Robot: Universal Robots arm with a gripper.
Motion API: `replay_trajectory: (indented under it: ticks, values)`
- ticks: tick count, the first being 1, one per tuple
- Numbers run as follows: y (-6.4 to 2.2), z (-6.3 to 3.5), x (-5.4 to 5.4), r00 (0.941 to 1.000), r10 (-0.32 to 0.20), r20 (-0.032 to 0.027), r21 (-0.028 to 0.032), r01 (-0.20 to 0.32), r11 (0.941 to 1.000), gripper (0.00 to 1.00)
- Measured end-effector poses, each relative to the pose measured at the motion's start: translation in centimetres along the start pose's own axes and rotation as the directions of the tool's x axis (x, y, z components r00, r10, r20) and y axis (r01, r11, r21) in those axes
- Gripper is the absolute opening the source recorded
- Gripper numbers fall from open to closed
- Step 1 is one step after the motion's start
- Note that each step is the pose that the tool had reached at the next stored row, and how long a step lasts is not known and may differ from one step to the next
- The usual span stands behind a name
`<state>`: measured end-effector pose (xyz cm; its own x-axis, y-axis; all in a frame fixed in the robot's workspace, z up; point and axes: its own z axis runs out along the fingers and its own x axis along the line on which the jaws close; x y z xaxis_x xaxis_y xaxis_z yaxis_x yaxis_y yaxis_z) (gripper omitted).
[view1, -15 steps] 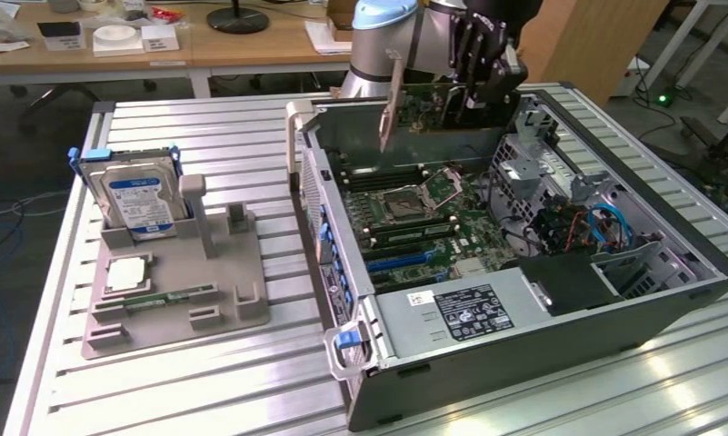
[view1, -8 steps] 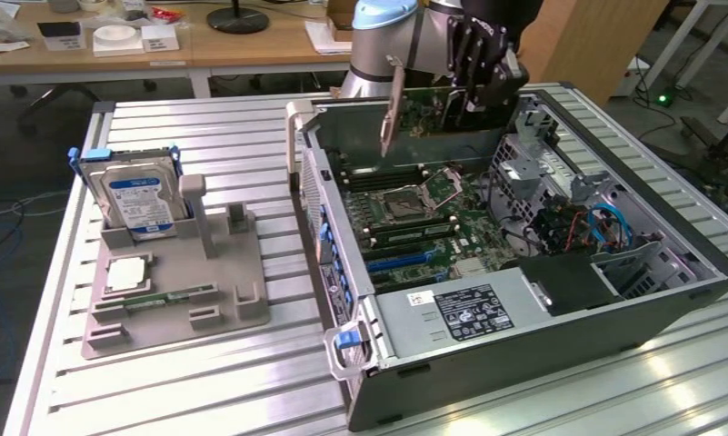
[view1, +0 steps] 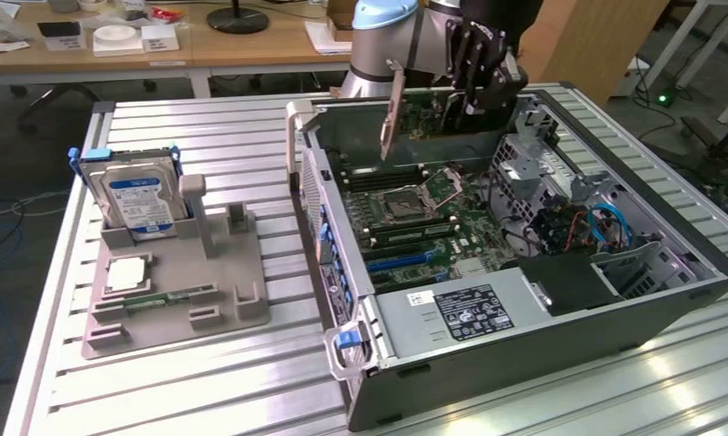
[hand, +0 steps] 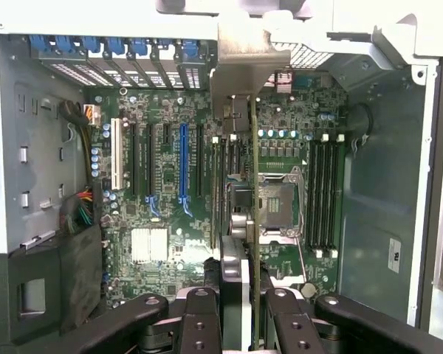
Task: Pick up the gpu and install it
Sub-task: 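Insert the gpu into the slot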
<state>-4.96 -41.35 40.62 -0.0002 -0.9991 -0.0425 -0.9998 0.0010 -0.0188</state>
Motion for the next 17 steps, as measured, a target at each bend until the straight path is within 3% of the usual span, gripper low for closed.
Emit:
replay_trajectory:
  ticks: [17]
  values:
    - [0.01, 0.89, 0.04, 1.0, -0.002, 0.0, 0.0001, 0.002, 1.0, 0.28]
